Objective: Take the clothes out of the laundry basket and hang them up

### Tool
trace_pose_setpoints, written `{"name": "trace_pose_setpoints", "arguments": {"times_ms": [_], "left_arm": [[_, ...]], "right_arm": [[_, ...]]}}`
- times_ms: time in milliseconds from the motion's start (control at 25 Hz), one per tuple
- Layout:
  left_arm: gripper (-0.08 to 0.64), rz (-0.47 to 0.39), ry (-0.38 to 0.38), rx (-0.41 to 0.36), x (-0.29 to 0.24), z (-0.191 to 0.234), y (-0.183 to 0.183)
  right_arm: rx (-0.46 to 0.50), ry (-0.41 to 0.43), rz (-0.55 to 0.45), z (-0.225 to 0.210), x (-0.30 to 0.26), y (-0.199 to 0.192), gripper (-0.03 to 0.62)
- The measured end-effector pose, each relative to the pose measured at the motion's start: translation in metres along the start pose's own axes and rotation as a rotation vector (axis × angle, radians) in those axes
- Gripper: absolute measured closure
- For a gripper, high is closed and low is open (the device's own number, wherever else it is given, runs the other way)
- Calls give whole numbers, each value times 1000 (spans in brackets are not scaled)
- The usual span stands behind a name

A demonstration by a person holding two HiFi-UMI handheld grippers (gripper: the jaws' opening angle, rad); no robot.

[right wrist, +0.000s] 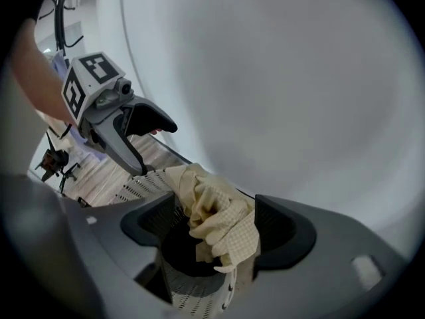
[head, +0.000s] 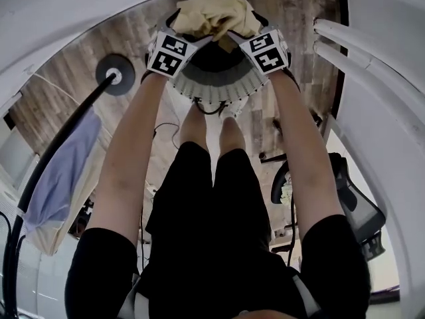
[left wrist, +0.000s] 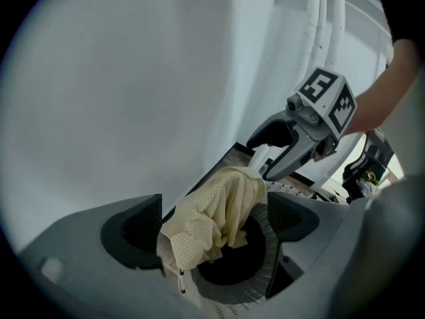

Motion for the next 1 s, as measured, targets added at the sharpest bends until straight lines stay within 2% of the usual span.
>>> {"name": "trace_pose_setpoints", "arguments": {"times_ms": [240, 400, 640, 840, 920, 1000], "left_arm": [[63, 150, -53, -141, -45, 10, -20], [77, 232, -67, -140, -69, 24, -24], [106, 319, -80, -194, -101, 36, -34], [133, 345, -86, -182, -116, 47, -41], [159, 341, -84, -179, -122, 53, -42], [214, 338, -80, -174, -125, 58, -45]], "right_arm": [[100, 73, 99, -5, -36, -15, 241], [116, 106, 153, -13, -54, -30, 250], [174, 132, 190, -20, -71, -38, 253], [236, 155, 199, -23, -84, -34, 261], [263, 166, 207, -24, -92, -33, 267], [296, 179, 220, -23, -99, -34, 292]]}}
Point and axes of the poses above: the fingertips, and each gripper's own axes: x backward along the fingers, z to its left, y out of its top, the point moved 6 cm from there along x, backward along the fingers, and after that the axes turned 15 degrees about x, right-handed, at the moved point
